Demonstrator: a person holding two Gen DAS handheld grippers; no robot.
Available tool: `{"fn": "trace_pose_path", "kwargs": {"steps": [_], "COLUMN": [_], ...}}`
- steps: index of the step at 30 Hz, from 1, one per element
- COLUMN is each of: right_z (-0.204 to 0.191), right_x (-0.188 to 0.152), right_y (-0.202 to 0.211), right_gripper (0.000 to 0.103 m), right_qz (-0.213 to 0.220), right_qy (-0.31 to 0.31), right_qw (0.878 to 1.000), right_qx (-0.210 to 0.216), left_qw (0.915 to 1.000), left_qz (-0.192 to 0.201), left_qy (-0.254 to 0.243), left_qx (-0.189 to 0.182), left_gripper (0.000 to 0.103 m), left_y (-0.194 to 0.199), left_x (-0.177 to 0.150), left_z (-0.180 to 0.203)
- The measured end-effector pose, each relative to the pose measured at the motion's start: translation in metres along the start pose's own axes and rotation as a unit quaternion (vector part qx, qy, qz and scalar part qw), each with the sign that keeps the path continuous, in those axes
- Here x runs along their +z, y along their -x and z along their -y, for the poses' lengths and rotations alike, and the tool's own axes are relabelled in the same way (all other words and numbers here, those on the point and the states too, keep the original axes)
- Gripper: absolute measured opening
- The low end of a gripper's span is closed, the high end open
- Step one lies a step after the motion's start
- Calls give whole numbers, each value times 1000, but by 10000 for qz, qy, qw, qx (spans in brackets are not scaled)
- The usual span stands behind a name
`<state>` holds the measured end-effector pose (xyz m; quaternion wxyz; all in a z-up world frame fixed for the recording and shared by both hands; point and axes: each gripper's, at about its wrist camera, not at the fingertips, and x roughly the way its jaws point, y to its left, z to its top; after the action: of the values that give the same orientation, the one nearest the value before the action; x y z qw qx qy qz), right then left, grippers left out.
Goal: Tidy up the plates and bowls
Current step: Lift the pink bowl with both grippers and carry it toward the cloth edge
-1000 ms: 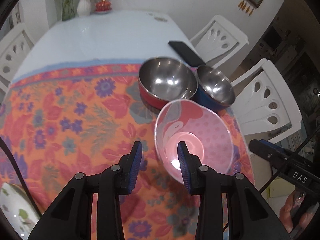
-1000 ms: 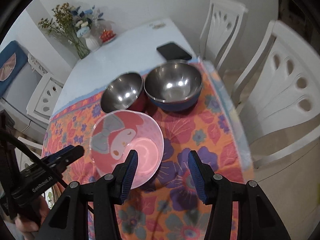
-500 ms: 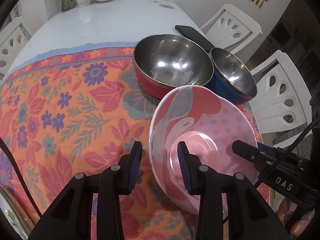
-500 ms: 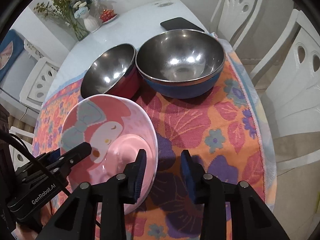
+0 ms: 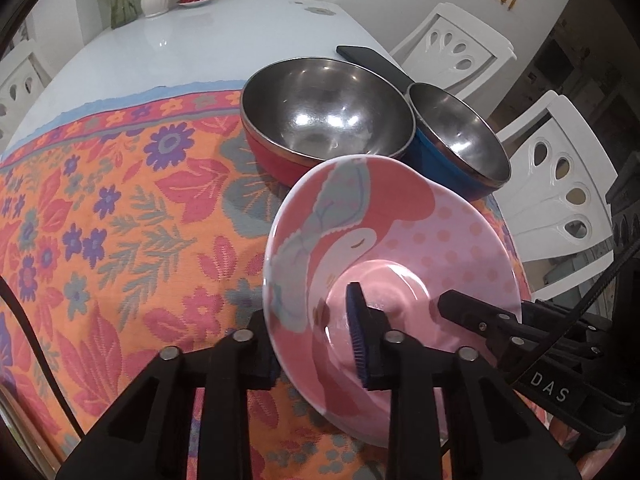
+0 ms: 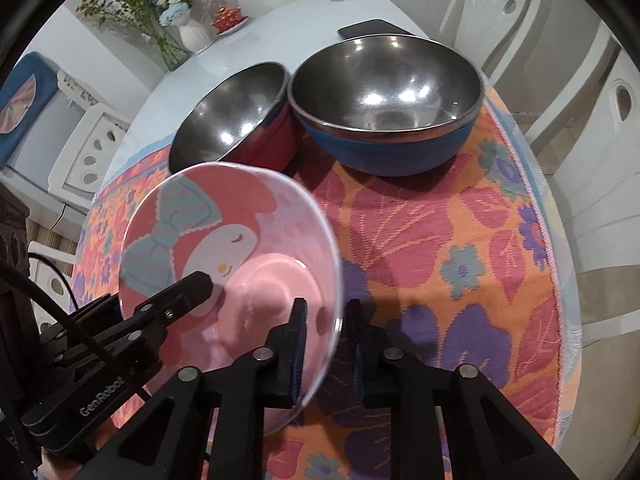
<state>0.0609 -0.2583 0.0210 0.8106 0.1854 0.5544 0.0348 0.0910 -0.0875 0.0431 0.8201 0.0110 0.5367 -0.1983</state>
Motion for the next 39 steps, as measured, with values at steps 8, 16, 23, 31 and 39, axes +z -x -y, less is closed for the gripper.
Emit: {"fn": "trace_pose_path", "kwargs": {"steps": [8, 16, 23, 31, 39], "right_z": [-18, -48, -75, -79, -75], "right_x": [-7, -29, -65, -118, -149], "right_y": [11, 57, 92, 86, 62], "right_gripper": [16, 16, 16, 16, 16], "right_qz": [77, 310, 352, 87, -111], "right_qy": [307, 536, 578, 344, 288], "right_qw": [9995, 9981, 9977, 9993, 9990], "right_qx": [-44, -69, -53, -118, -323], "left_qw": [9993, 9979, 9962, 9981, 9987], "left_qz": [225, 573, 762, 409, 91], "left_qy": [128, 10, 28, 34, 106], "left_qx": [-263, -295, -410, -459, -494], "left_gripper": [23, 23, 23, 23, 23], "left_y": [24, 81, 129, 128, 106], "left_x": [-9, -26, -58, -115, -155], "left_z": [-3, -4, -10, -21, -29]}}
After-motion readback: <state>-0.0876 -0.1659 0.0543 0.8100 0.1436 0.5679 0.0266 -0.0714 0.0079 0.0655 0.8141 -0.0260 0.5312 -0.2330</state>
